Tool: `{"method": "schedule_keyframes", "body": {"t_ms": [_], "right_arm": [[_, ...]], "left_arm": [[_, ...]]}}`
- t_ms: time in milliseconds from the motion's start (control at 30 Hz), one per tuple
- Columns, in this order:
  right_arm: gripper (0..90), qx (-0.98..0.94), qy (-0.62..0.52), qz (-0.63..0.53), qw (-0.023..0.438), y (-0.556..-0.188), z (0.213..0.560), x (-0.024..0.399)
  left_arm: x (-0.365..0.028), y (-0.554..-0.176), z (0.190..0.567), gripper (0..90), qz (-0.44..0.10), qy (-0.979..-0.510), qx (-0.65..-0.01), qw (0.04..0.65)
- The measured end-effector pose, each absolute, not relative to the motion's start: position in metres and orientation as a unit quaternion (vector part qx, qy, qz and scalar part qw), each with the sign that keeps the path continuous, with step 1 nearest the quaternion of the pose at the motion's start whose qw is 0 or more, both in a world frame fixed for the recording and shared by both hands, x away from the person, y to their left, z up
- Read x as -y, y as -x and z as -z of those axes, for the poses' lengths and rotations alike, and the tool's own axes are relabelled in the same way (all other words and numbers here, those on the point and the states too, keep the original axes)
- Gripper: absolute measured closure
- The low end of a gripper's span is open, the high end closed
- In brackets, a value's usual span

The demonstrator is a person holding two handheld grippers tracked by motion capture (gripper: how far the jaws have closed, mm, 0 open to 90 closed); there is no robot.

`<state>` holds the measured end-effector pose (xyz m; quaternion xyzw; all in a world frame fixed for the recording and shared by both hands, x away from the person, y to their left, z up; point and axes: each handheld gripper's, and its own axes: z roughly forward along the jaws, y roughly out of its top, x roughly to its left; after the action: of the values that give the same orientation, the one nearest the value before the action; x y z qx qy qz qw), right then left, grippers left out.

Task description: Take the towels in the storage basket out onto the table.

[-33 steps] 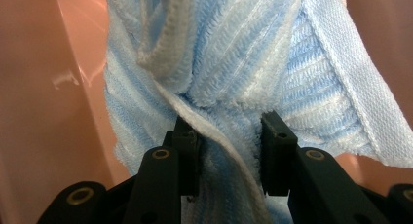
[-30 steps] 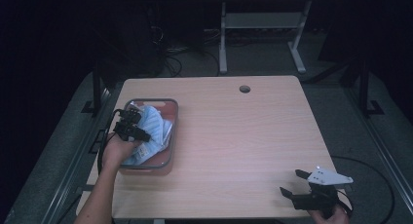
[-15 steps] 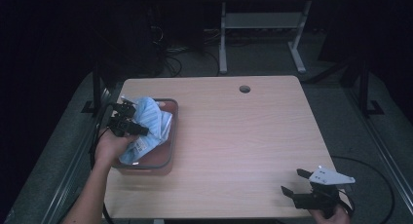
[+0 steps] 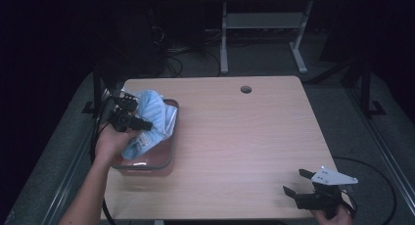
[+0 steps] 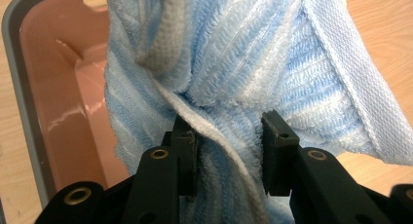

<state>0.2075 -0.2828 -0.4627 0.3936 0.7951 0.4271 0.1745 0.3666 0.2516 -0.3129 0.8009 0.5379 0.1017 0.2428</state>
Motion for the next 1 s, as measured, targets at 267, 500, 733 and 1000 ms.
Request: {"method": "schedule_keyframes", "body": {"t_ms": [267,500,733,1000], "right_arm": [[14.5,-0.793,-0.397,-0.429,0.173,-0.208,0.463,0.284],[14.5,-0.797,-0.391,-0.43,0.167,-0.21,0.464,0.284],[14.5,-0.798,-0.39,-0.43,0.163,-0.211,0.465,0.283],[14.5,-0.795,-0.391,-0.433,0.166,-0.211,0.464,0.285]], "left_arm": [[-0.245,-0.368,0.3,65.3,-0.104,-0.801,-0.534,0.249],[-0.237,-0.368,0.294,65.3,-0.102,-0.802,-0.527,0.262],[-0.219,-0.372,0.286,65.1,-0.101,-0.81,-0.512,0.266],[-0.193,-0.375,0.28,65.1,-0.097,-0.822,-0.49,0.274]]}}
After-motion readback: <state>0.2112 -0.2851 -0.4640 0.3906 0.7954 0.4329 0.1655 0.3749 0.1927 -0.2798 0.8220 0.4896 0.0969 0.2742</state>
